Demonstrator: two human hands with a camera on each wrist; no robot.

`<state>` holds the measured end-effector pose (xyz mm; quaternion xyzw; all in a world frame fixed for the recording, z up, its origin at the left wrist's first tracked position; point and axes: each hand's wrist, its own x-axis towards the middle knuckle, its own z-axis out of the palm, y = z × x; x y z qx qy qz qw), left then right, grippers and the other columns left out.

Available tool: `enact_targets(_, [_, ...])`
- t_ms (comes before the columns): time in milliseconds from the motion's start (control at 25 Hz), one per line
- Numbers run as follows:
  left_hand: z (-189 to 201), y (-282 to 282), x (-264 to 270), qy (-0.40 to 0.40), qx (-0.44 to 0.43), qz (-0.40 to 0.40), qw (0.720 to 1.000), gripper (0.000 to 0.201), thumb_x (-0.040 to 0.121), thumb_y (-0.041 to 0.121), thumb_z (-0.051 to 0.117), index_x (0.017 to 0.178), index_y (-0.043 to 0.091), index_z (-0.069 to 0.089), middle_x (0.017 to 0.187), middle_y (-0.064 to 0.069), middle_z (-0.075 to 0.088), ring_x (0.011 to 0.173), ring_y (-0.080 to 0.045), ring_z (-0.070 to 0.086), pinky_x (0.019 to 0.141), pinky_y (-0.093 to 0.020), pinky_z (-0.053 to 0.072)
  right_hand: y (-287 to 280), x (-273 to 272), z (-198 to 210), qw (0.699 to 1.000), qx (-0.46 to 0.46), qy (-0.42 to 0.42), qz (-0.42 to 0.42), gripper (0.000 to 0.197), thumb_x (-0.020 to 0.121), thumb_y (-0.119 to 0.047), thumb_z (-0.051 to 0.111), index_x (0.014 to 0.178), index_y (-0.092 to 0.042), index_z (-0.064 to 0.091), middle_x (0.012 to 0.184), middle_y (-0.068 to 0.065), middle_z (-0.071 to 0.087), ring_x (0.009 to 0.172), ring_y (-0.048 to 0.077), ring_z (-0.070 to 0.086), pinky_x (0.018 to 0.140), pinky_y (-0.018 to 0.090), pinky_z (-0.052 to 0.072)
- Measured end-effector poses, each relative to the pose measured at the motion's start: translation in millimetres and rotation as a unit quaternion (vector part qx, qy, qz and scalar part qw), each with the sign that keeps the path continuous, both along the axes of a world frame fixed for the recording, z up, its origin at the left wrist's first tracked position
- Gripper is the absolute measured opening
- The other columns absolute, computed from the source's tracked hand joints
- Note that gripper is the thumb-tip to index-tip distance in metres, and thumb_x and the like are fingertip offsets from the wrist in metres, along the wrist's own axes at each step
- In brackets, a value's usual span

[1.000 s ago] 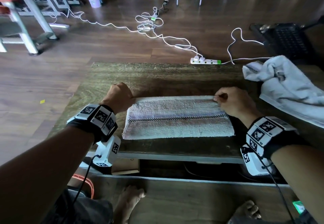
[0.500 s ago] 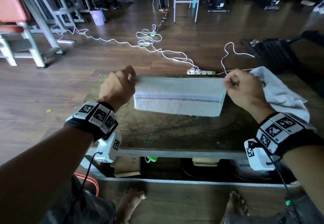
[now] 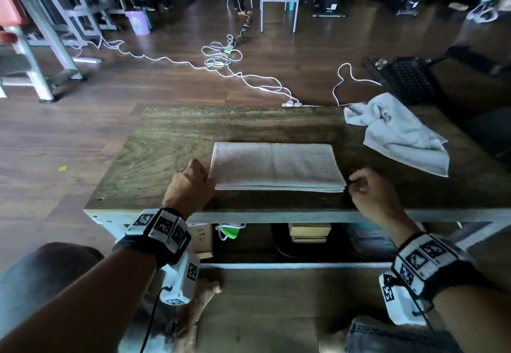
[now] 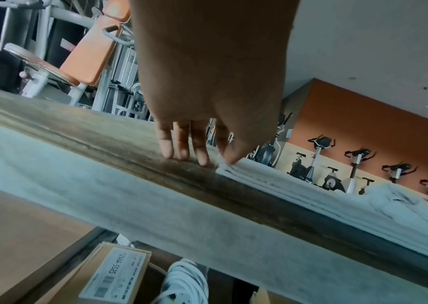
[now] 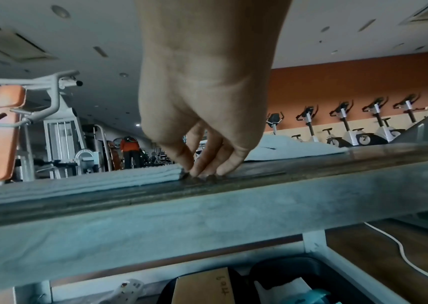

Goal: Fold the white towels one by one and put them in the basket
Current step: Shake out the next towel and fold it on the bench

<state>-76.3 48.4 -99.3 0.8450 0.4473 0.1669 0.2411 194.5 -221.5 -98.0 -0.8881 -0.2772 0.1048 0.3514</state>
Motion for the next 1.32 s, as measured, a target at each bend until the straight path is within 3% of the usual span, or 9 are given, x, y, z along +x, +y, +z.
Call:
enact_targets(160, [8.7,0.2,8.3,0.069,-0.026,0.063,0.995,0.042,0.083,0.051,0.062,0.089,0.009,0.065,0.098,-0.021,0.069,0.097,-0.038,0.063,0.079,-0.037,0.050,10.3,-5.4,8.0,0.999,-0.041,-0.005,-0.017,0.020,0.095,-0.029,0.063,0.094,-0.010,0.068,0.087,0.002,0.069,0.086,0.020,0.064,0.078,0.030,0.049])
enact_targets(280, [17.8,-2.6,11.8,0.050,-0.053,0.071,0.995,0.030,0.075,0.042,0.068,0.082,0.013,0.068,0.087,-0.013,0.071,0.086,-0.032,0.067,0.076,-0.036,0.056,16.5,-6.4,12.8,0.998,-0.051,-0.032,-0.028,0.022,0.094,-0.029,0.064,0.083,-0.010,0.068,0.078,0.006,0.069,0.080,0.025,0.066,0.071,0.031,0.050])
enact_targets(480, [24.9,-9.0,8.4,-0.017,-0.062,0.104,0.992,0.019,0.075,0.033,0.064,0.069,0.016,0.059,0.077,-0.009,0.068,0.076,-0.030,0.066,0.069,-0.032,0.055,13.0,-11.7,22.0,0.998,-0.009,-0.017,-0.057,0.012,0.094,-0.025,0.063,0.088,-0.014,0.064,0.082,0.001,0.065,0.071,0.011,0.058,0.059,0.022,0.041])
enact_targets(680, [17.9,-10.6,3.6,0.028,-0.043,0.084,0.995,0.030,0.080,0.034,0.064,0.096,0.008,0.061,0.101,-0.016,0.064,0.099,-0.036,0.060,0.078,-0.035,0.046,9.4,-12.8,18.2,0.996,-0.091,-0.006,-0.014,0.010,0.089,-0.025,0.066,0.091,-0.016,0.063,0.090,0.002,0.064,0.093,0.024,0.063,0.076,0.032,0.047])
enact_targets(760, [15.4,-15.3,7.2,0.025,0.037,0.034,0.998,0.036,0.080,0.030,0.063,0.110,0.011,0.056,0.117,-0.016,0.057,0.110,-0.037,0.051,0.090,-0.044,0.045,11.4,-16.3,13.4,0.995,-0.054,-0.087,-0.003,0.017,0.086,-0.024,0.067,0.100,-0.019,0.060,0.103,0.003,0.061,0.101,0.024,0.059,0.084,0.039,0.052])
enact_targets(920, [11.8,-36.6,14.7,0.079,0.118,-0.175,0.974,0.039,0.087,0.032,0.058,0.125,0.029,0.060,0.138,0.004,0.054,0.124,-0.025,0.046,0.097,-0.046,0.037,17.7,-38.3,3.6,0.966,-0.084,-0.158,0.188,0.032,0.093,-0.029,0.060,0.125,-0.025,0.062,0.129,-0.005,0.058,0.120,0.019,0.052,0.102,0.043,0.045])
enact_targets(1120, [13.8,-51.0,21.3,0.053,0.144,-0.158,0.975,0.019,0.084,0.038,0.049,0.075,0.024,0.060,0.097,0.000,0.059,0.097,-0.025,0.052,0.080,-0.037,0.040,24.1,-49.0,14.2,0.957,-0.118,-0.216,0.153,0.013,0.089,-0.025,0.054,0.082,-0.026,0.065,0.096,-0.006,0.060,0.099,0.019,0.054,0.094,0.040,0.043])
enact_targets(1200, [16.5,-49.8,44.3,0.012,0.138,-0.207,0.968,0.023,0.085,0.036,0.045,0.087,0.023,0.064,0.105,-0.003,0.061,0.102,-0.027,0.054,0.083,-0.039,0.045,41.7,-52.6,15.5,0.960,-0.088,-0.222,0.145,0.010,0.089,-0.023,0.054,0.087,-0.025,0.064,0.098,-0.005,0.061,0.098,0.018,0.056,0.095,0.041,0.044])
enact_targets(1320, [12.5,-51.4,89.9,0.025,0.099,-0.236,0.966,0.047,0.089,0.038,0.038,0.130,0.023,0.056,0.138,-0.005,0.053,0.126,-0.028,0.049,0.102,-0.045,0.043,84.7,-64.5,8.2,0.962,-0.060,-0.191,0.185,0.031,0.095,-0.029,0.048,0.124,-0.019,0.056,0.129,0.001,0.058,0.122,0.023,0.053,0.104,0.044,0.042])
